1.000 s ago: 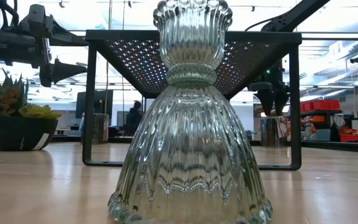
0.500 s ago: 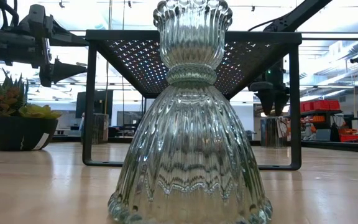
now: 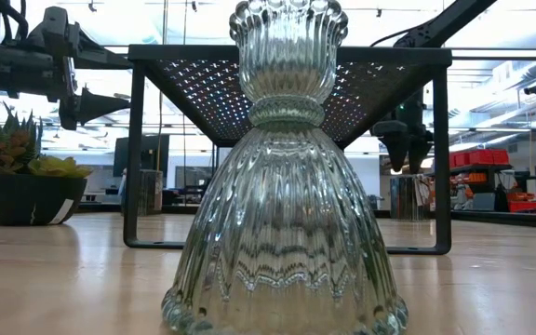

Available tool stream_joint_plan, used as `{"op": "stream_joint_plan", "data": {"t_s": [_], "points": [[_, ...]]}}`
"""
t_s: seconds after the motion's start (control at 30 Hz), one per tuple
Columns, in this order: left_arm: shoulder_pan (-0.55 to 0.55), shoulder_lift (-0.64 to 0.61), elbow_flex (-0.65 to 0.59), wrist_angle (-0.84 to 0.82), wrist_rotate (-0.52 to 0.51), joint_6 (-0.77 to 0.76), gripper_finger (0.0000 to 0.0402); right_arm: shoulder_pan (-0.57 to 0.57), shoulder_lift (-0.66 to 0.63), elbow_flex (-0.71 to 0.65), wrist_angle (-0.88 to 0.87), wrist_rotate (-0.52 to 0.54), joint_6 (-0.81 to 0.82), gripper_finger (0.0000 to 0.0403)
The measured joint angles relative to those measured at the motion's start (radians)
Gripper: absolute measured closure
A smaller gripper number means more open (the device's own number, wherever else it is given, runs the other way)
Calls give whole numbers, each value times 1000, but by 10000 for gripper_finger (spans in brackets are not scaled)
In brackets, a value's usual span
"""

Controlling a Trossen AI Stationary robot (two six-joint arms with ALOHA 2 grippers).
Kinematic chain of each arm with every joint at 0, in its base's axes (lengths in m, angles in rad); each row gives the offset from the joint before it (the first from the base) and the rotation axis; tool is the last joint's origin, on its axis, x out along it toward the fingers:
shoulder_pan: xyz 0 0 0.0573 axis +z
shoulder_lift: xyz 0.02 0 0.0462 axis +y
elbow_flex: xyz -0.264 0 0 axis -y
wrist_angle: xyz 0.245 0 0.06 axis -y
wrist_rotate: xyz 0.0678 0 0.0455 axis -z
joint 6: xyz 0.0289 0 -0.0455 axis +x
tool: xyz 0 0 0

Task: Pick & Place candle stick holders
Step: Put the right silver scented candle on the shelf

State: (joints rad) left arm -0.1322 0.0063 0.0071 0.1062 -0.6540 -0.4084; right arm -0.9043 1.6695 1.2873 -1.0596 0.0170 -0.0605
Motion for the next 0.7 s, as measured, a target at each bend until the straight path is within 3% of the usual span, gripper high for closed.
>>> {"op": "stream_joint_plan", "data": {"t_s": [0.7], "points": [[0,0,0,0,0,1,3,1,0,0,-1,-8,3,32]]}}
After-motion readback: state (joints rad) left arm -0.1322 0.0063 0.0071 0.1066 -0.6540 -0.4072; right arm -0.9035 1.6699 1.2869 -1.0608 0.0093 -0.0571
